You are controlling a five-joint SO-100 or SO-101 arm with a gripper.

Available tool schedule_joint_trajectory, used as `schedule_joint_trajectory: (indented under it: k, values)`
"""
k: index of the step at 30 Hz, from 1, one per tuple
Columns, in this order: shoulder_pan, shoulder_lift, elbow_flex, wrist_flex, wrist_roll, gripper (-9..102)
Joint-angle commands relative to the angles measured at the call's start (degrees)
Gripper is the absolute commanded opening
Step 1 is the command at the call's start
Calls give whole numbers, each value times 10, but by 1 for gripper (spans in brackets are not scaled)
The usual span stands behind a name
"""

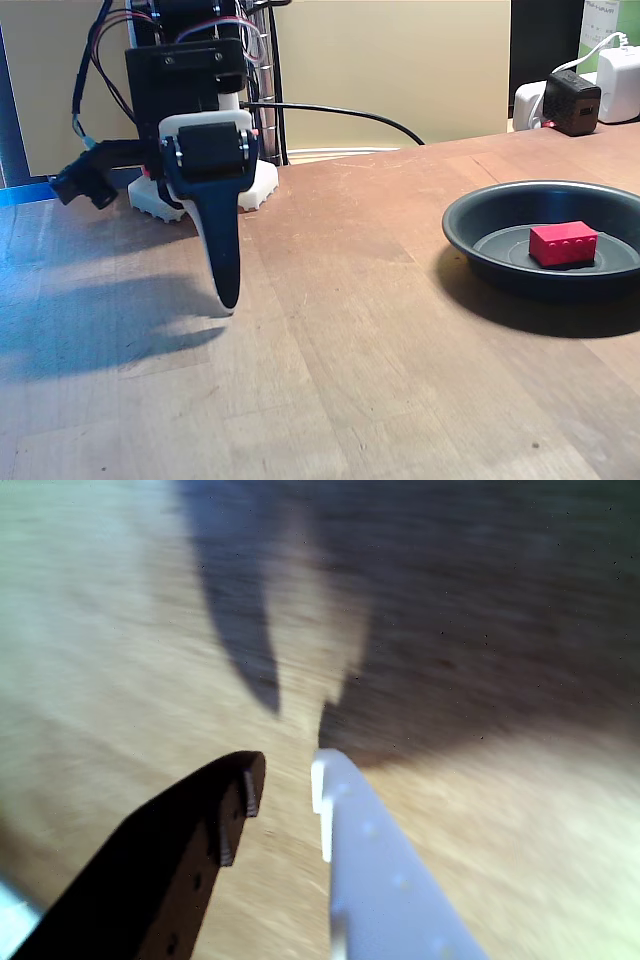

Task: Grasp a lego block and put it in the bin.

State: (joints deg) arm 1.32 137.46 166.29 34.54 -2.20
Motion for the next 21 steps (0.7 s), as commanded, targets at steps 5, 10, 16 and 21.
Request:
schedule_joint_trajectory:
  k: [5, 10, 16, 21]
  values:
    - [-2, 5, 17, -5, 1, 0]
    - [-2, 5, 35, -12, -1, 0]
    - [4, 5, 40, -12, 2, 0]
    - [10, 5, 61, -13, 2, 0]
